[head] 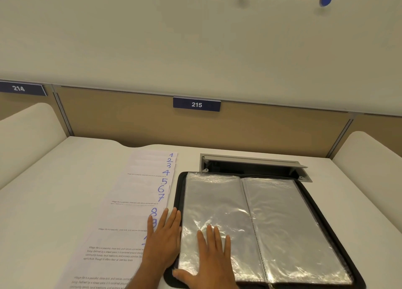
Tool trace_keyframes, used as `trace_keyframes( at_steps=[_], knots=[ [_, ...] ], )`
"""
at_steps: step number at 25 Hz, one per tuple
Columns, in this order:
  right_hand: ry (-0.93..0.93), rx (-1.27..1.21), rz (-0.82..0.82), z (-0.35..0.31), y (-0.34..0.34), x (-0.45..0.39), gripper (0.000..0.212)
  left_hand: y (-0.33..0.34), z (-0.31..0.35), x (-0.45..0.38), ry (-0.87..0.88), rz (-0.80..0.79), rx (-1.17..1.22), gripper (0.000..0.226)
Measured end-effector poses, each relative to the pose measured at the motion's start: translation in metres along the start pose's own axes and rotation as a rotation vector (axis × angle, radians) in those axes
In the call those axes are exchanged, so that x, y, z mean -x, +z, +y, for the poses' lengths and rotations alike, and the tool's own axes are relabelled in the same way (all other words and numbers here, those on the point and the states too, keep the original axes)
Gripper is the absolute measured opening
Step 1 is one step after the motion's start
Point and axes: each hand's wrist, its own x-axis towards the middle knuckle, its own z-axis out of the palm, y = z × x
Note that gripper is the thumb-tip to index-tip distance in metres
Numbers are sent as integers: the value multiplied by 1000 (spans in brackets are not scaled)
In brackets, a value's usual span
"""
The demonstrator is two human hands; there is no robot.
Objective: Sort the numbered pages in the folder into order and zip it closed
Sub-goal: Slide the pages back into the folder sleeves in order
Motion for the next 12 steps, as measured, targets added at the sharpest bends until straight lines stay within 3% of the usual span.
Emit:
trace_keyframes(
  at_steps=[4, 6, 8, 10, 12],
  knots=[
    [2, 1, -75, 1, 2, -1, 110, -1, 1, 1, -46, -41, 6, 63],
    [17, 28, -112, 4, 3, -3, 100, -3, 2, 2, -48, -47, -3, 57],
    [9, 69, -49, 10, 3, -5, 90, -4, 3, 3, -44, -64, -11, 52],
    [7, 64, 3, 13, -4, -7, 68, -3, 3, 2, -44, -74, -10, 52],
    [-31, 22, 69, 14, -21, -5, 26, -2, 3, 1, -49, -80, -2, 52]
  ],
)
